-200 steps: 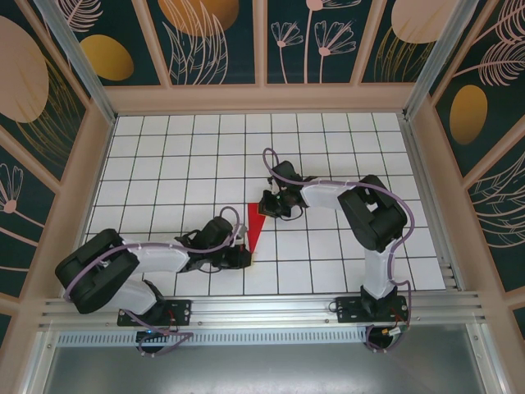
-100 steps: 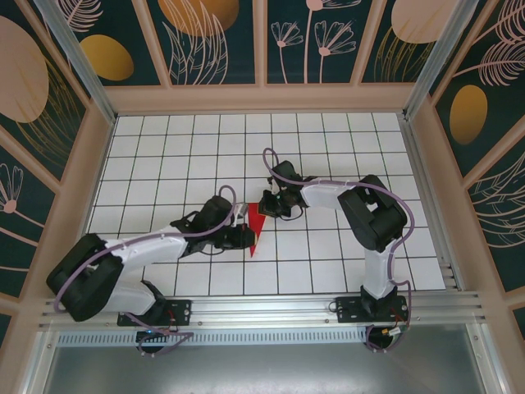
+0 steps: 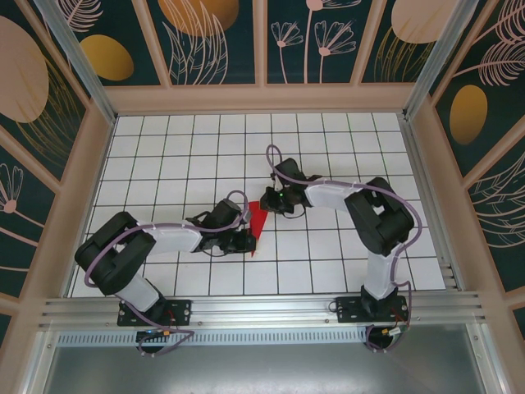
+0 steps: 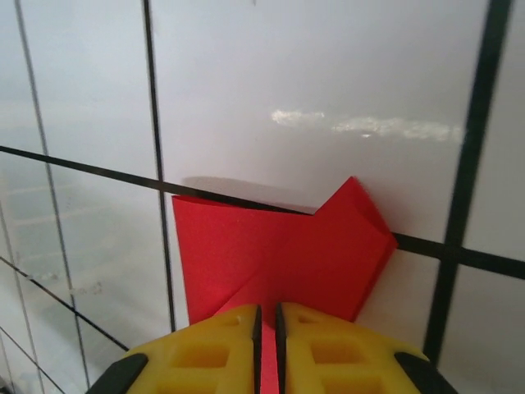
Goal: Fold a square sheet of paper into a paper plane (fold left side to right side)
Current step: Fold the wing for the fifth time at the center of the table.
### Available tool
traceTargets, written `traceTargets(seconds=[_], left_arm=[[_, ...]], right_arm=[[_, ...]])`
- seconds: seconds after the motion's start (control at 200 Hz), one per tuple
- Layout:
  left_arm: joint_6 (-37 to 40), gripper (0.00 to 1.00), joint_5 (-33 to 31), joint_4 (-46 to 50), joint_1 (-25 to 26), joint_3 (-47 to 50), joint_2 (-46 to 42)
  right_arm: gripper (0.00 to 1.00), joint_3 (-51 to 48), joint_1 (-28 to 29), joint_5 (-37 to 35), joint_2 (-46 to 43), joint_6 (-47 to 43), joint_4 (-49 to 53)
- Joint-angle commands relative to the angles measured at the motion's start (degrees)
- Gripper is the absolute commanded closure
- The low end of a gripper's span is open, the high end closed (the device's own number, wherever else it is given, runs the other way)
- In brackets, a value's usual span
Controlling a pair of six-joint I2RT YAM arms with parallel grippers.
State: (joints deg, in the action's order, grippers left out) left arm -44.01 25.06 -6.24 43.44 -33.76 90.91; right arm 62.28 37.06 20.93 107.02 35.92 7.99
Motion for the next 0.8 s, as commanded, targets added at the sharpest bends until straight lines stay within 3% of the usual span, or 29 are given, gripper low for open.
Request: traceTargets(seconds=[0.0,0.19,0.365,0.616,0.796], left_arm=[[0.41,0.98,-1.06,-0.51,-0.29,1.49,1.20],[0.33,0.99,-1.23,-0.57,-0.28,2.28,0.67],[0.50,0.99,-1.50,-0.31,-0.29,2.30,0.55],[1.11,1.00,-2.73,1.26,-0.29,2.35,0.48],[1.22,1.00,-2.74,0.83,-0.29,3.23,0.93]], right_arm=[[0.84,-2.22,-0.22,-2.53,-6.43,-0.79,-0.04],[0.91,-9.74,3.63,0.56,-10.13,3.33,-5.46],[0.91,-10.09,6.60,1.75,-6.83,5.74,-9.11],[0.91,-4.26,5.95,-2.36,-0.21,1.67,-4.32],[0.91,-3.28,2.36,-3.73,1.98,-1.04,-3.68]])
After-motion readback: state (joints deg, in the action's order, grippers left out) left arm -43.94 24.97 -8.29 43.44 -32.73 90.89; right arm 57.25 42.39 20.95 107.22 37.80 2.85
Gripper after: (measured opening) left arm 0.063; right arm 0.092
